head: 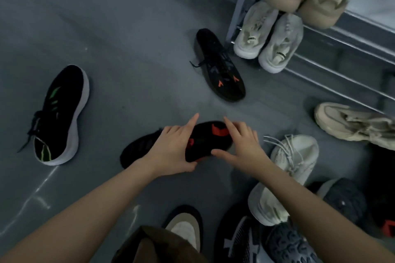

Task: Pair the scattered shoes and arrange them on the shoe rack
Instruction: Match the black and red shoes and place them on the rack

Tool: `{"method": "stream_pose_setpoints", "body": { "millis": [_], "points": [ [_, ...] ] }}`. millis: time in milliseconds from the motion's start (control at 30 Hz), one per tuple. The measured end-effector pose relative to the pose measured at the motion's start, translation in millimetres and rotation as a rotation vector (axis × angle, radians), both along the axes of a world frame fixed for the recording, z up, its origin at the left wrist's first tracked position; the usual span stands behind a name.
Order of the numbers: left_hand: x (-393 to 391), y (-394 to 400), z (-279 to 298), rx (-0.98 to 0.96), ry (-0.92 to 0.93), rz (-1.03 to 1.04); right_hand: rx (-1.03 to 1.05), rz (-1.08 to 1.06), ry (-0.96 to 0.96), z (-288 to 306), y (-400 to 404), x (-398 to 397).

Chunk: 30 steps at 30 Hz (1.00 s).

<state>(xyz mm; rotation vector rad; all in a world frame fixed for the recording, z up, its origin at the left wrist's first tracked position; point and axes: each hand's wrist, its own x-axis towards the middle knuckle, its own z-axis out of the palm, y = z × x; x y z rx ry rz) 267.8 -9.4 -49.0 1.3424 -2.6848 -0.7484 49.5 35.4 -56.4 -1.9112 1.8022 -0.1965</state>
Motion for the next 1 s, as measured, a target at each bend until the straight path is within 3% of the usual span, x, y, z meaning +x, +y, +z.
{"method": "stream_pose_setpoints", "body": {
  "millis": [233, 333, 567, 733, 833, 933, 1000],
  "points": [
    [-71.0, -1.5, 18.9, 0.072, 0.076, -0.201, -0.039, -0.148, -0.117, 21.8, 51.2, -63.0],
    [-89.0, 3.0, 25.3, 0.029, 0.099, -0.256, -0.055, -0.089, -0.094, 34.7, 64.9, -79.2],
    [-140.4, 25.8, 49.1, -0.08, 0.148, -0.513, -0.141, -0.041, 0.234, 71.9, 100.9, -122.8],
    [-180.2, 48.7, 54.0, -0.062, 0.164, -0.629, -0.141, -0.122, 0.27, 80.8, 143.5, -138.9],
    [-200.1, 61.4, 54.5, -0.039, 0.212, -0.692, -0.175, -0.246, 0.335, 81.5, 169.3, -141.3],
    [-214.9, 71.6, 50.8, -0.03, 0.269, -0.748, -0.231, -0.498, 0.312, 76.1, 199.7, -140.1],
    [-222.4, 84.1, 49.4, 0.005, 0.21, -0.696, -0.265, -0.68, 0.25, 71.1, 221.5, -137.7]
  ]
}}
